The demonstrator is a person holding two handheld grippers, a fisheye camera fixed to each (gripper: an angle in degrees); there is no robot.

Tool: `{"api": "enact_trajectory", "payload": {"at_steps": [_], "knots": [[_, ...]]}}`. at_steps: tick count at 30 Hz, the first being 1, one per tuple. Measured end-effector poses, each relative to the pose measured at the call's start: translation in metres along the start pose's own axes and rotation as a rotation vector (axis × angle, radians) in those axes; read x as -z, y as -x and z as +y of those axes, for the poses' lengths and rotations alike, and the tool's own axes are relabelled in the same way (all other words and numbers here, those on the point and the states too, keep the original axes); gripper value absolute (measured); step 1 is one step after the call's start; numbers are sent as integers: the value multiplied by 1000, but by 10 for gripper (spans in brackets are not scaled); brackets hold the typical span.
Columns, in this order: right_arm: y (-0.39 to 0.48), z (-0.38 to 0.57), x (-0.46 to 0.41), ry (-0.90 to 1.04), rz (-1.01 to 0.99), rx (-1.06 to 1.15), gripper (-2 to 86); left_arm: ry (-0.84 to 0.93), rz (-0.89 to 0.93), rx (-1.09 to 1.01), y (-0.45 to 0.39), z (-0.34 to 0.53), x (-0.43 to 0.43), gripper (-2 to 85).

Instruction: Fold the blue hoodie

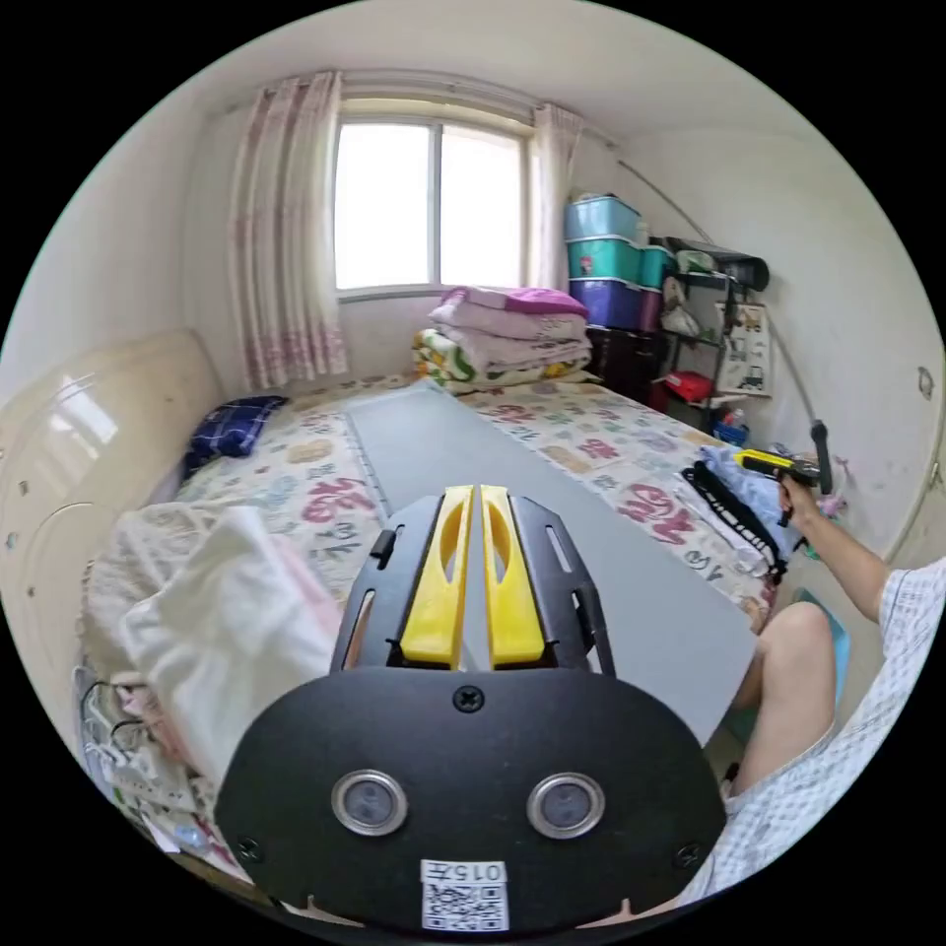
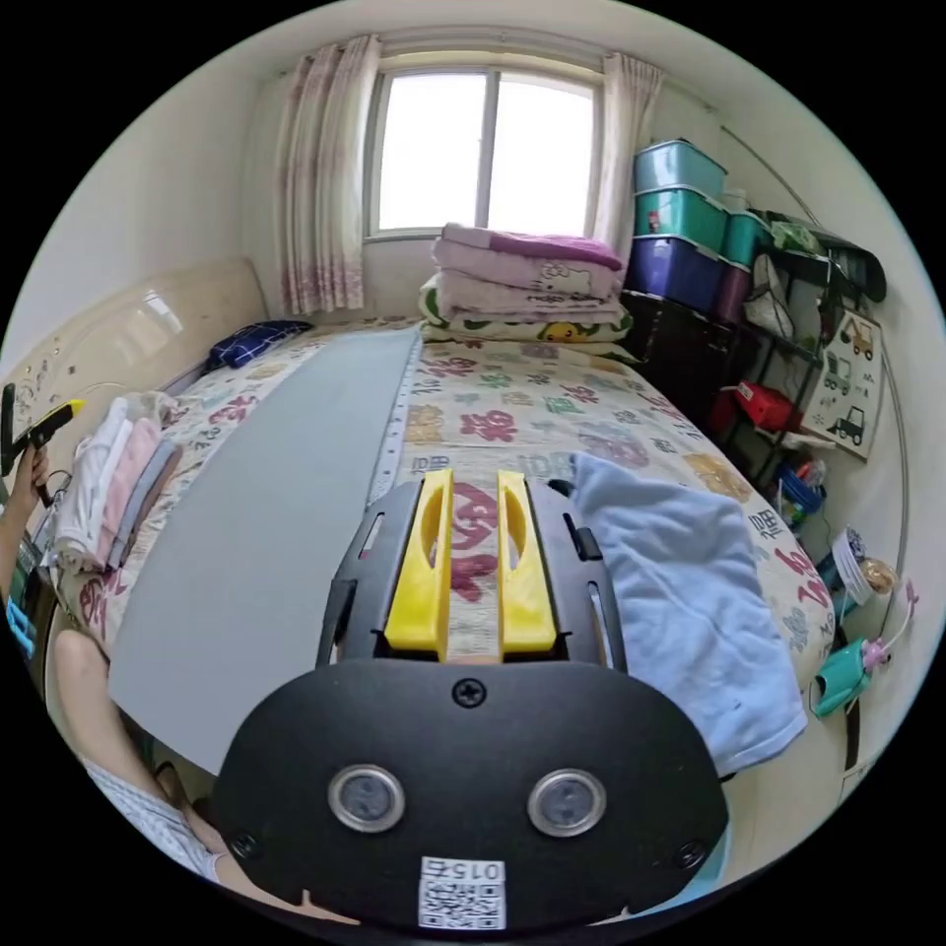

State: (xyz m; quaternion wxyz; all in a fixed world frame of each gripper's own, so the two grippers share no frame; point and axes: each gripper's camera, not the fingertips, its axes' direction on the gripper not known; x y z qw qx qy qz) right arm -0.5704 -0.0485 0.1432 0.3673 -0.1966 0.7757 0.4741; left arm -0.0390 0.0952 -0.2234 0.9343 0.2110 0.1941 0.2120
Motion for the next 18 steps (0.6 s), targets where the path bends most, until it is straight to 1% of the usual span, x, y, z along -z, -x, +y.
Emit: {"api": "enact_trajectory", "payload": {"at_steps": [1,2,4,5,7,8,10,11,13,14,15,17,18], "knots": [[-17,-9,2,12,-1,-15,82,22,74,-7,-25,-14,-33,-1],[-24,-14,1,24,-1,-22,84,33,112,-10,-37,-21,-49,-1],[-41,-38,-4,87,-1,-8,105,85,244,-45,-91,-47,-114,-1],[-43,-44,-5,98,3,0,111,100,268,-56,-105,-53,-129,-1],[-48,-70,-7,100,14,21,131,146,345,-116,-164,-71,-184,-2],[-50,-76,-7,100,25,20,132,155,366,-131,-179,-74,-197,-3],[-61,-102,-10,126,87,-5,142,174,458,-187,-233,-83,-239,-4],[-65,-107,-11,142,102,-8,145,177,475,-198,-246,-84,-249,-5],[-85,-121,-18,266,150,-19,137,208,522,-227,-288,-86,-286,-4],[-92,-123,-17,290,128,-27,131,221,533,-234,-297,-87,-295,-3],[-110,-124,-5,281,42,-74,120,249,548,-246,-313,-88,-313,0],[-147,-119,33,164,-98,-198,106,276,558,-255,-332,-90,-336,5],[-176,-110,58,86,-230,-286,100,279,564,-249,-341,-91,-349,13]]}}
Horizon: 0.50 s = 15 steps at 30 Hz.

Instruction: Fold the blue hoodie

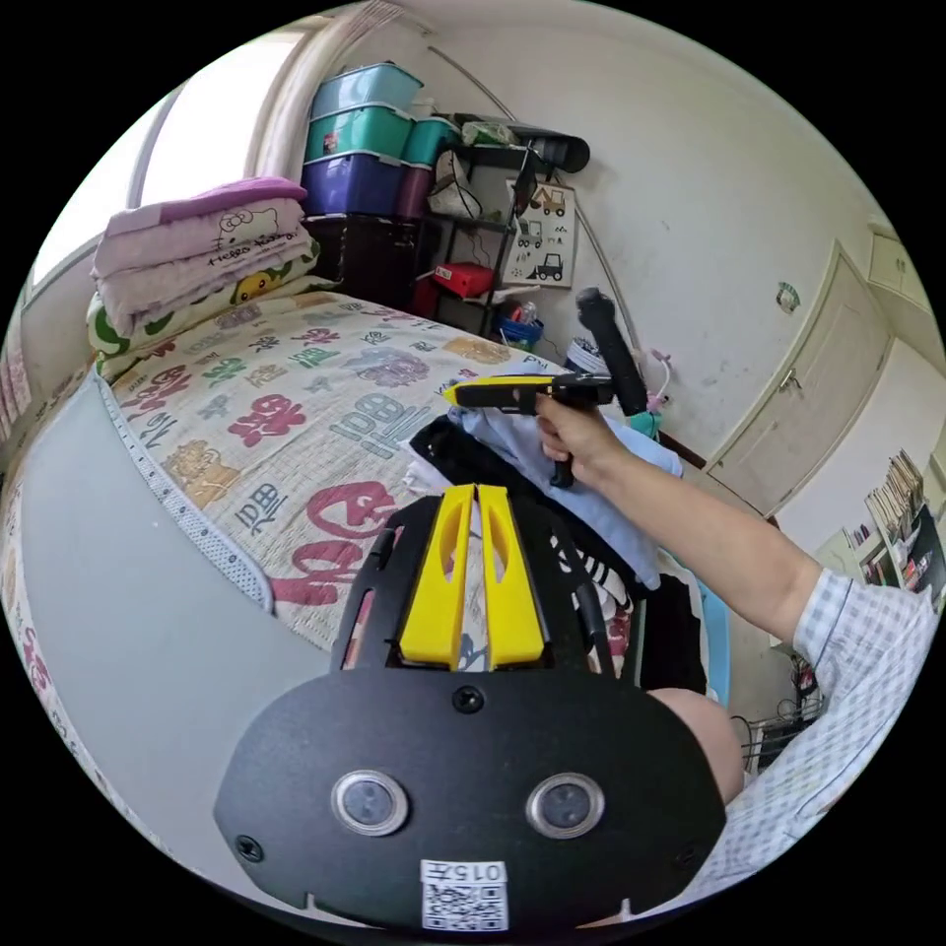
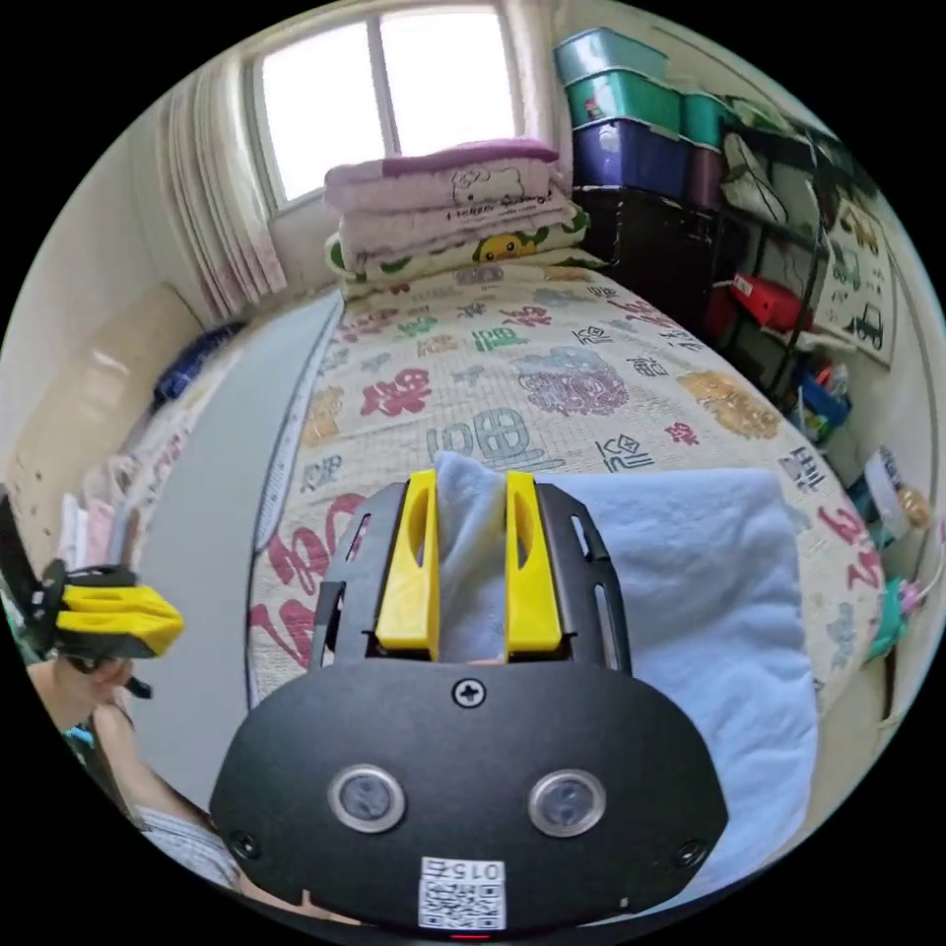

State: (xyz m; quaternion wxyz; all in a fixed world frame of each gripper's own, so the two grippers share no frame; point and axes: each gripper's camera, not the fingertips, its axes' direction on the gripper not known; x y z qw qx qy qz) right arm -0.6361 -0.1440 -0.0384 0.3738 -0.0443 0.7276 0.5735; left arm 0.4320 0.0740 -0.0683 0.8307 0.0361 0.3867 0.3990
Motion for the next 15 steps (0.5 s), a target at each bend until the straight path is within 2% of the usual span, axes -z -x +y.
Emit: {"api": "enact_trajectory", "payload": {"at_steps": [4,6,9,15], "knots": [[-107,49,86,-273,-508,-310,87,-33,64,115,11,-23,-40,59],[-137,72,109,-353,-624,-408,83,-37,136,170,15,-32,-57,91],[-144,84,143,-423,-652,-390,81,-57,179,275,24,-37,-82,114],[-142,92,183,-418,-638,-341,81,-78,152,299,19,-37,-106,102]]}}
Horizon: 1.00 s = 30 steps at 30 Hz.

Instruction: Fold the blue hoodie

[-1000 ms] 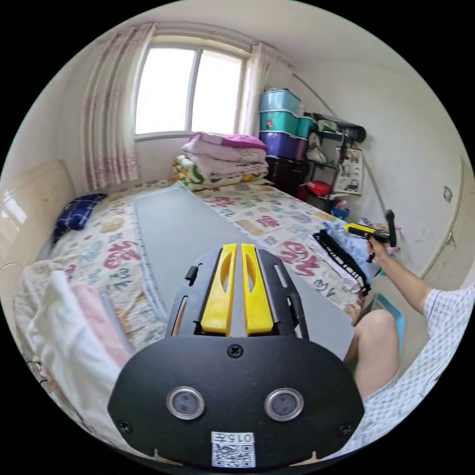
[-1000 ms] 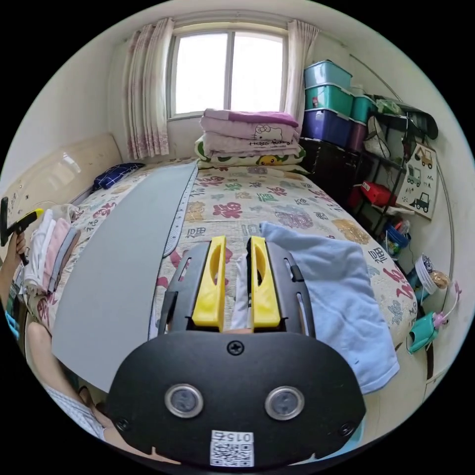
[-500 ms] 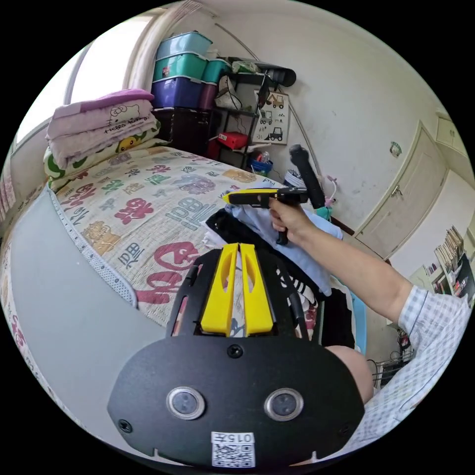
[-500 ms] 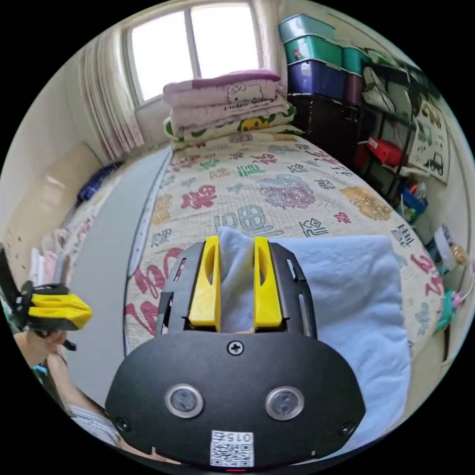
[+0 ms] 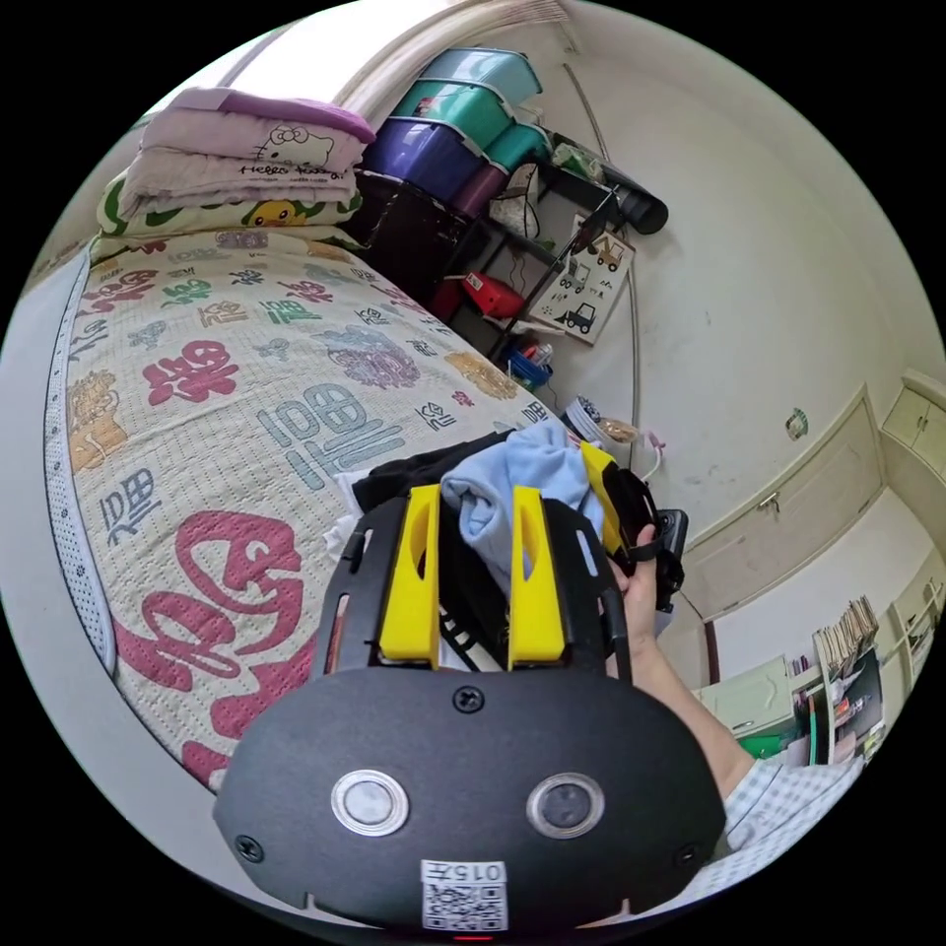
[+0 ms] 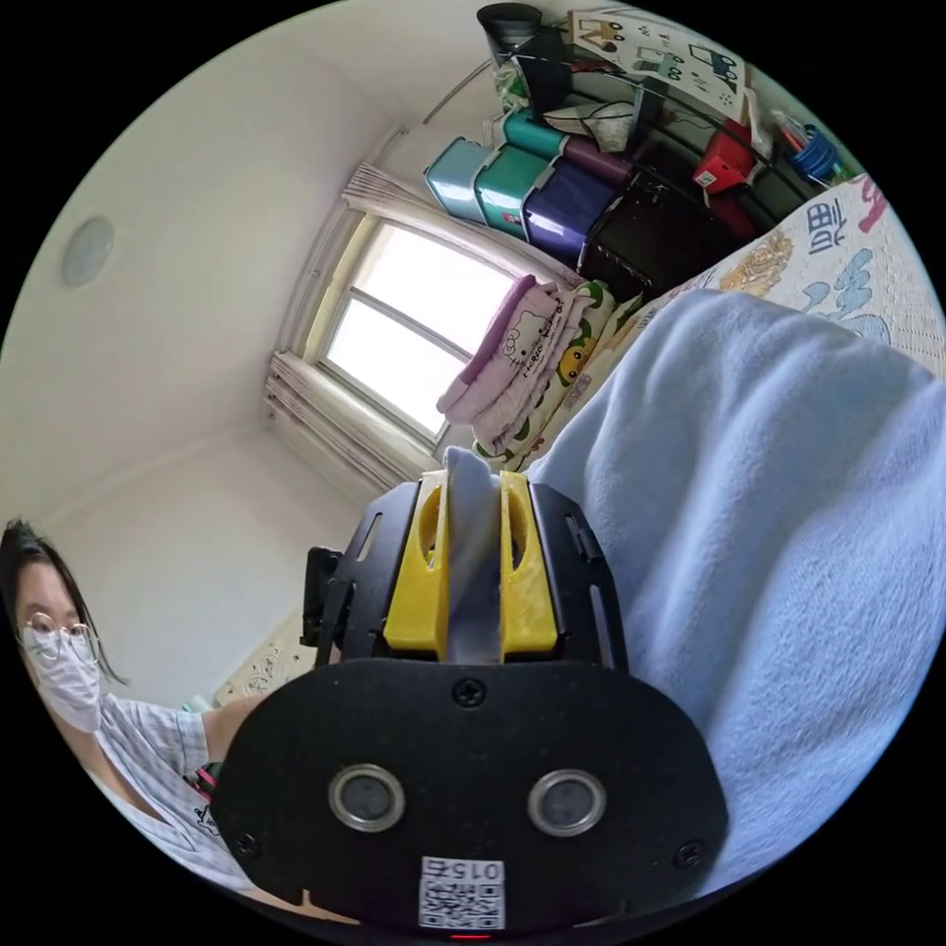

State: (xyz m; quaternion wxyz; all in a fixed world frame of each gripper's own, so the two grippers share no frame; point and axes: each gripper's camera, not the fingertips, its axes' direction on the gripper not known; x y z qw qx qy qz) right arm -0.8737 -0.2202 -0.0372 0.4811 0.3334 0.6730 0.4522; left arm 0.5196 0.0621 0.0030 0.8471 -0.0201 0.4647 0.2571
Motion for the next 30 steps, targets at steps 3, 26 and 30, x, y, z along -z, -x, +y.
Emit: {"api": "enact_trajectory", "payload": {"at_steps": [3,26,30], "knots": [[9,3,20,-14,-4,6,81,7,-17,22,-6,1,-7,84],[356,13,267,-139,103,546,64,-587,-201,-185,-141,168,483,8],[352,49,265,-74,-103,452,58,-681,-336,-185,-145,258,611,8]]}}
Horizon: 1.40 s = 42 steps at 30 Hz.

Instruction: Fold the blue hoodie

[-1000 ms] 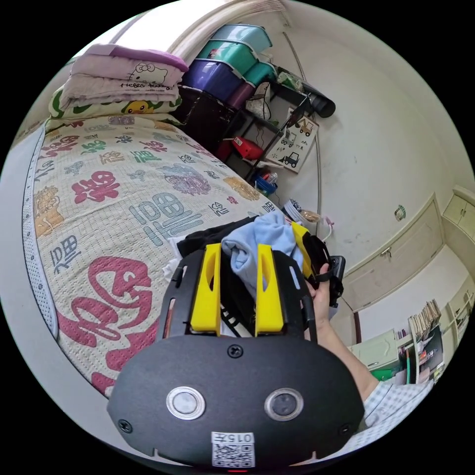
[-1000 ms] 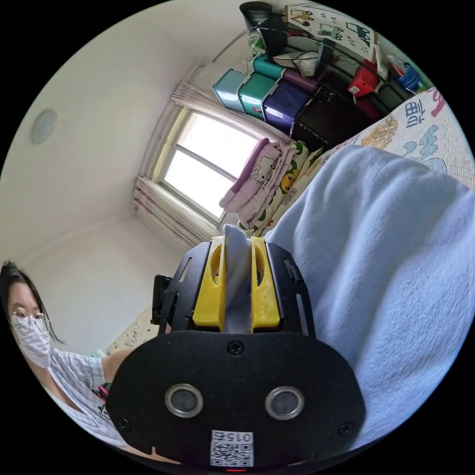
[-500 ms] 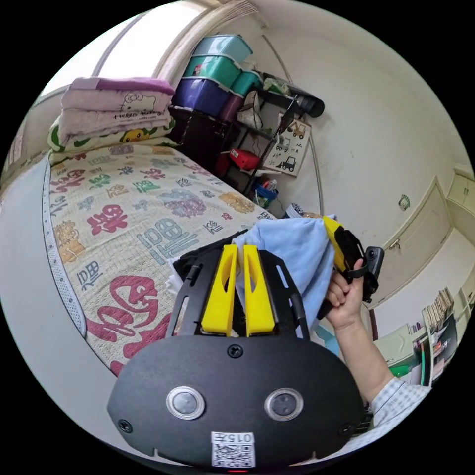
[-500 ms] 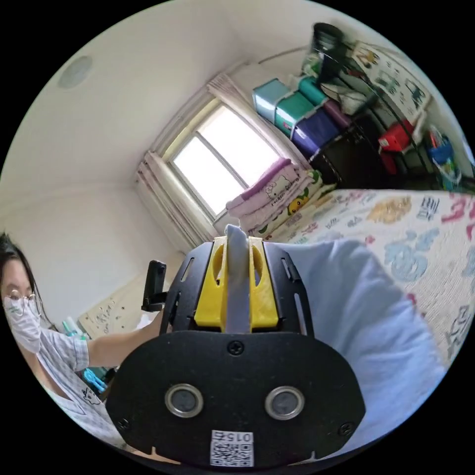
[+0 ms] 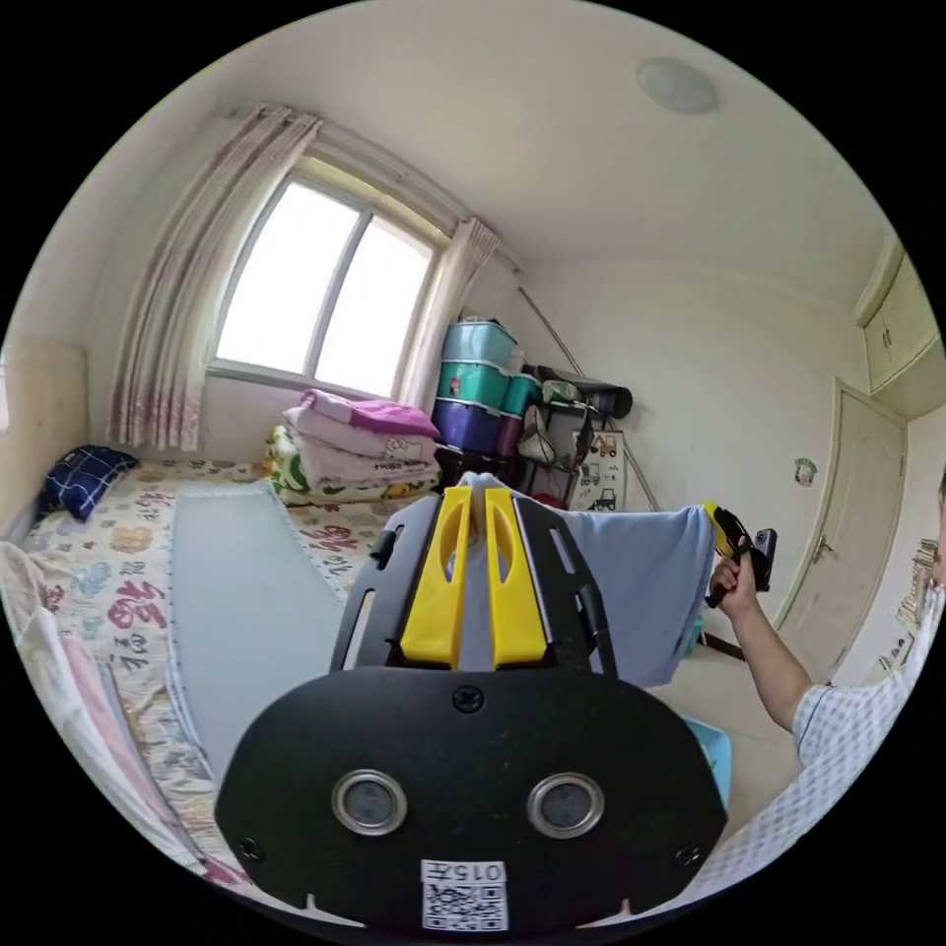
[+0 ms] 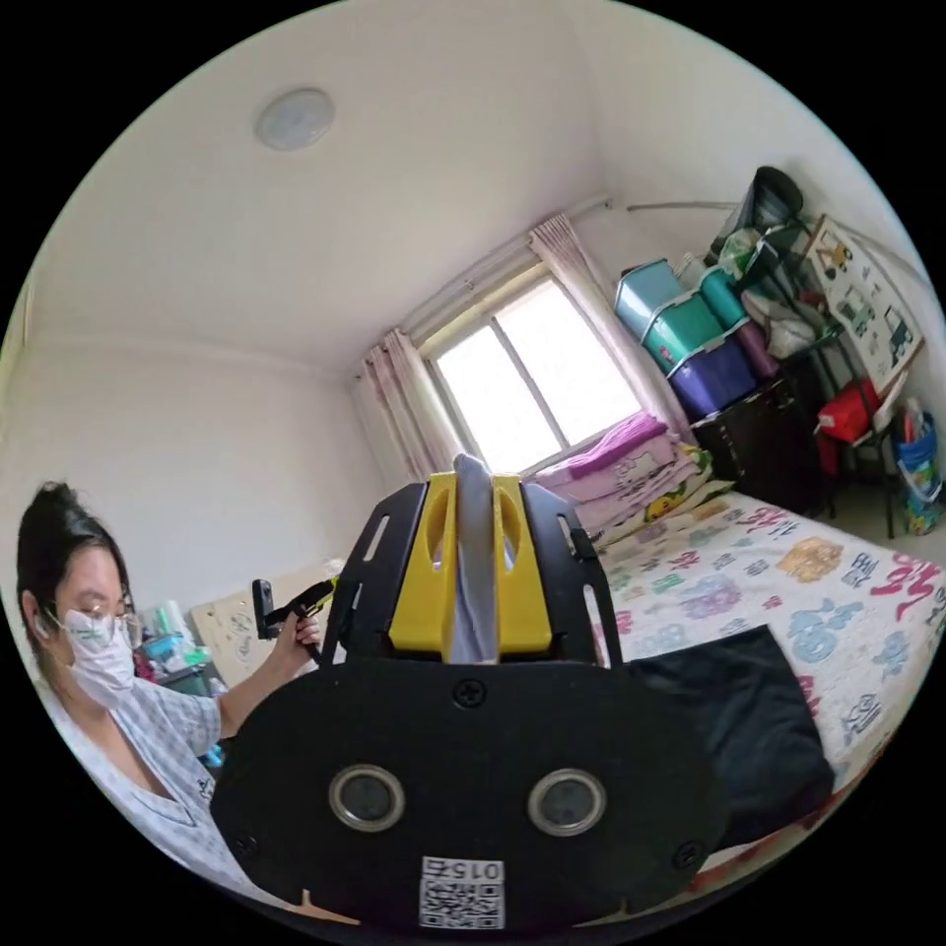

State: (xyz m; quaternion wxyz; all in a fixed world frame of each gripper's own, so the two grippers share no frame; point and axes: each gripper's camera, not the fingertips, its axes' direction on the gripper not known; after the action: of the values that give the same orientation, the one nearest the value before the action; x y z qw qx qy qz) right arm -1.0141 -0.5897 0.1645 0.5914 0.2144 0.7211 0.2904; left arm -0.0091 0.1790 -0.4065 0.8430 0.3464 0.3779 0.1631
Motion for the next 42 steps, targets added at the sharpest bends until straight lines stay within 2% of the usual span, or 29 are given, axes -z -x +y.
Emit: {"api": "enact_trajectory", "payload": {"at_steps": [4,10,14,17,19,21,23,25,28,34,37,40,42], "knots": [[23,35,-17,69,-142,-13,39,-50,-70,8,23,12,131,8],[25,61,-66,156,-237,-62,30,-76,-120,122,56,45,229,8],[8,75,-117,207,-180,-115,31,-63,-175,206,88,67,233,9],[-16,92,-188,344,61,-146,34,27,-332,219,116,87,201,9],[-46,114,-241,459,198,-255,37,169,-514,212,138,113,156,8],[-56,126,-253,460,245,-283,23,307,-604,223,153,138,124,7],[-55,135,-254,459,180,-235,11,378,-657,239,155,161,107,2],[-55,149,-249,564,50,-109,7,376,-628,122,138,181,107,-4],[-63,179,-236,727,26,0,8,479,-492,47,125,202,107,-5],[-96,244,-247,963,25,18,28,592,-280,-138,92,231,100,0],[-114,255,-255,981,-4,-39,36,741,-125,-196,83,244,82,8],[-125,237,-254,925,-18,-43,41,820,-112,-199,80,257,82,12],[-138,227,-251,899,5,-72,44,796,-128,-108,87,266,93,13]]}}
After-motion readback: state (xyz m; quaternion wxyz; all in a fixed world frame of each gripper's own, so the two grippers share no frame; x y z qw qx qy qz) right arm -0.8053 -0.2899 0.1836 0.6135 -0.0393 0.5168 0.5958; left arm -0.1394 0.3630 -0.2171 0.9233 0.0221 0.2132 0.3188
